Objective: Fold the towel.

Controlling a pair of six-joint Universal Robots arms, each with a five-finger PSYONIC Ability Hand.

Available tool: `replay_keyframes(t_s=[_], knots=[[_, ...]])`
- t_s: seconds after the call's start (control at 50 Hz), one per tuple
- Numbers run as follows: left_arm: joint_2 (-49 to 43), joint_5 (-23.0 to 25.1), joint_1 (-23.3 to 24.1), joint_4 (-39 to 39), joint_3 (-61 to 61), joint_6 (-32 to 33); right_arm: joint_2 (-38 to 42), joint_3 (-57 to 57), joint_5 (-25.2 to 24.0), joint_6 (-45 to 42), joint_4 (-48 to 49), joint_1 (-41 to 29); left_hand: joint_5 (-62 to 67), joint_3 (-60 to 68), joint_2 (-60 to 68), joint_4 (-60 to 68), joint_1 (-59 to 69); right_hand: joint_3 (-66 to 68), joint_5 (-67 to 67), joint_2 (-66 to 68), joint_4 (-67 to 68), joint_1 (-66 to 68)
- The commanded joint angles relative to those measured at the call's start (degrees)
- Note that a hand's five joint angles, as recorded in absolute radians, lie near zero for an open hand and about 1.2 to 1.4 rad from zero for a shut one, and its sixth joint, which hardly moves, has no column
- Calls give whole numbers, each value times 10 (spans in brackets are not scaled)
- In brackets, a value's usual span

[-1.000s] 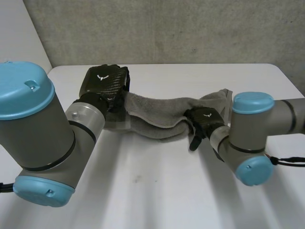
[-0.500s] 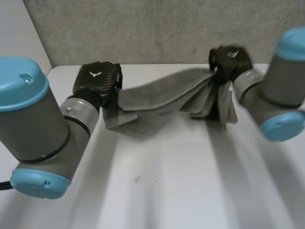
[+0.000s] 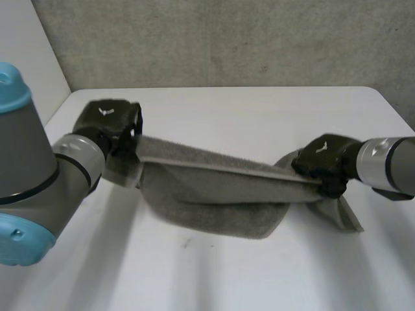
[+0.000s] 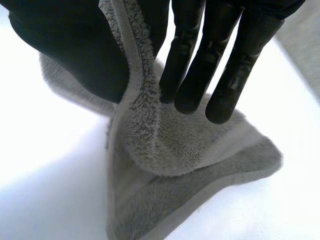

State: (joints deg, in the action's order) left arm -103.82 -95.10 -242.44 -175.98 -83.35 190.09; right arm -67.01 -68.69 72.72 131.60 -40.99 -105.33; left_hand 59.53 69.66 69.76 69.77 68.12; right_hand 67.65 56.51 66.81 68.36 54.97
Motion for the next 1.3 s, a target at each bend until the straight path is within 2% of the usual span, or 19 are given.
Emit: replay_keyframes(t_s=[0.02,0.16,0.2,0.22,0.24,0.26,0.28,0.3,0.32,0.36,0.5,0.74,0.94,1.08,1.12,1.14,1.16,1.26,1.3], knots=[[-74,5,-25,1,13,13,61,13,15,-12,49,0,105,103,102,102,119,123,135,132,116,250],[-140,12,-51,-51,122,42,111,117,117,-8,209,-2,105,103,102,102,119,123,135,132,116,250],[-146,13,-51,-142,180,41,110,173,166,8,355,-8,105,103,102,102,119,123,135,132,116,250],[-146,13,-51,-142,180,41,110,173,166,8,356,-8,105,103,102,102,119,123,135,132,116,250],[-141,13,-51,-203,194,41,100,182,179,27,451,-13,105,103,102,102,119,123,135,132,116,250],[-141,13,-51,-204,194,41,80,174,183,44,543,-15,105,103,102,102,119,123,135,132,116,250],[-138,13,-50,-277,194,41,79,174,183,45,543,-15,105,103,102,102,119,123,135,132,116,250],[-126,13,-48,-360,187,42,53,159,184,61,628,-15,105,103,102,102,119,123,135,132,116,250],[-126,13,-48,-361,187,42,53,159,184,61,629,-15,105,103,102,102,119,123,135,132,116,250],[-78,11,-50,-493,153,41,11,116,181,76,719,-17,105,103,102,102,119,123,135,132,116,250],[-30,16,-50,-512,93,42,-10,79,152,87,625,-30,105,103,102,102,119,123,135,132,116,250],[-29,17,-74,-313,-63,47,-2,-41,65,87,340,-29,105,103,102,102,119,123,135,132,116,250],[-62,13,-81,-180,-146,48,71,-153,-8,88,317,-28,105,103,102,102,119,123,135,132,116,250],[-57,10,-85,-178,-154,48,82,-173,-16,147,321,-10,105,103,102,102,119,123,135,132,116,250],[-55,10,-88,-178,-154,48,76,-176,-16,208,329,28,105,103,102,102,119,-103,-92,-95,-110,23],[-53,10,-89,-178,-153,48,76,-176,-16,208,329,29,105,103,102,102,119,-105,-93,-96,-112,22],[-53,10,-89,-178,-153,48,72,-180,-16,245,332,45,105,103,102,102,119,-211,-200,-203,-218,-84],[-40,10,-97,-179,-154,48,60,-202,-18,322,341,86,105,103,102,102,119,-286,-275,-278,-293,-160],[-38,10,-99,-180,-154,48,54,-216,-21,330,344,109,105,103,102,102,119,-425,-414,-417,-432,-298]])
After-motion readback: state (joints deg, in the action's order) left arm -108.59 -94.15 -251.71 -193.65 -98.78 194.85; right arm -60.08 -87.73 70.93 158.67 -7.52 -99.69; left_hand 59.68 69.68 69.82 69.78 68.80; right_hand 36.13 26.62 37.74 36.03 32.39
